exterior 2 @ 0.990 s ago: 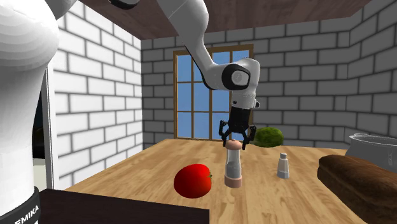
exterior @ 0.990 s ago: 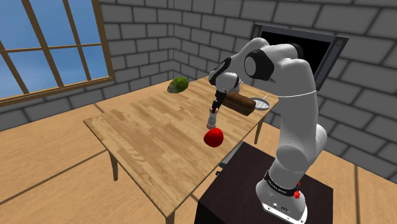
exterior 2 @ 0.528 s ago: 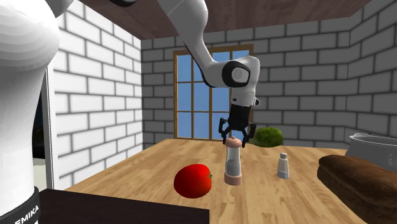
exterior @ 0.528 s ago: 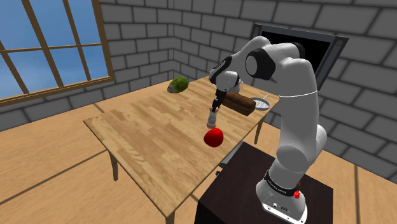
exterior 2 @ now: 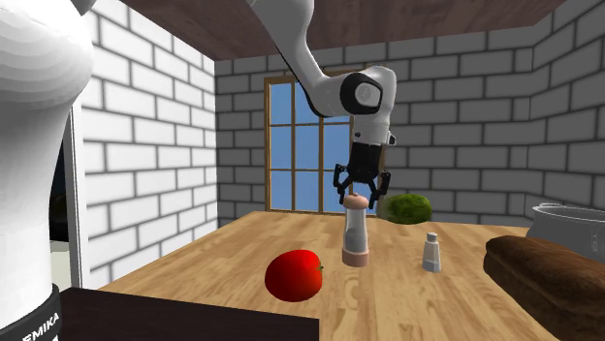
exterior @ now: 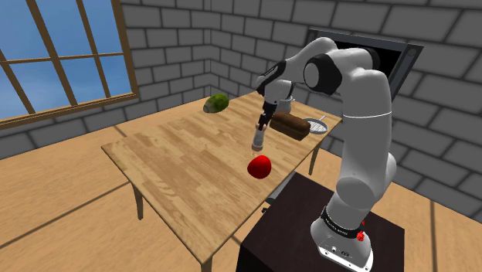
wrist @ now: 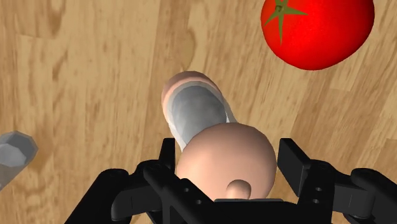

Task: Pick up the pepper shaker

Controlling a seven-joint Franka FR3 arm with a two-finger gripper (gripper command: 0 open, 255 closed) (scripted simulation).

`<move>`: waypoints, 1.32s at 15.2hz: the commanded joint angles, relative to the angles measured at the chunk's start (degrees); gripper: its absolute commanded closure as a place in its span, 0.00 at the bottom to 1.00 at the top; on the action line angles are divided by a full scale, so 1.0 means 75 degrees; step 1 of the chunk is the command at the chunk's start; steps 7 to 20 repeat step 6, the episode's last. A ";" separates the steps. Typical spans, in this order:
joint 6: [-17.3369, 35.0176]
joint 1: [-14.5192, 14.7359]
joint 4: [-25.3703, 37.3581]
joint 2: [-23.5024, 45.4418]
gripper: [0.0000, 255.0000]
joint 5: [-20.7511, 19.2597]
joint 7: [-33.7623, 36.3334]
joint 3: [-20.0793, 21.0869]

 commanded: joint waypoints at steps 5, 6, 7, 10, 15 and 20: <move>-0.0395 0.0061 0.0145 -0.0297 1.00 -0.0225 0.0189 -0.0109; -0.0395 0.0060 0.0146 -0.0296 1.00 -0.0224 0.0188 -0.0109; -0.0395 0.0060 0.0146 -0.0296 1.00 -0.0224 0.0188 -0.0109; -0.0395 0.0060 0.0146 -0.0296 1.00 -0.0224 0.0188 -0.0109; -0.0395 0.0060 0.0146 -0.0296 1.00 -0.0224 0.0188 -0.0109; -0.0395 0.0060 0.0146 -0.0296 1.00 -0.0224 0.0188 -0.0109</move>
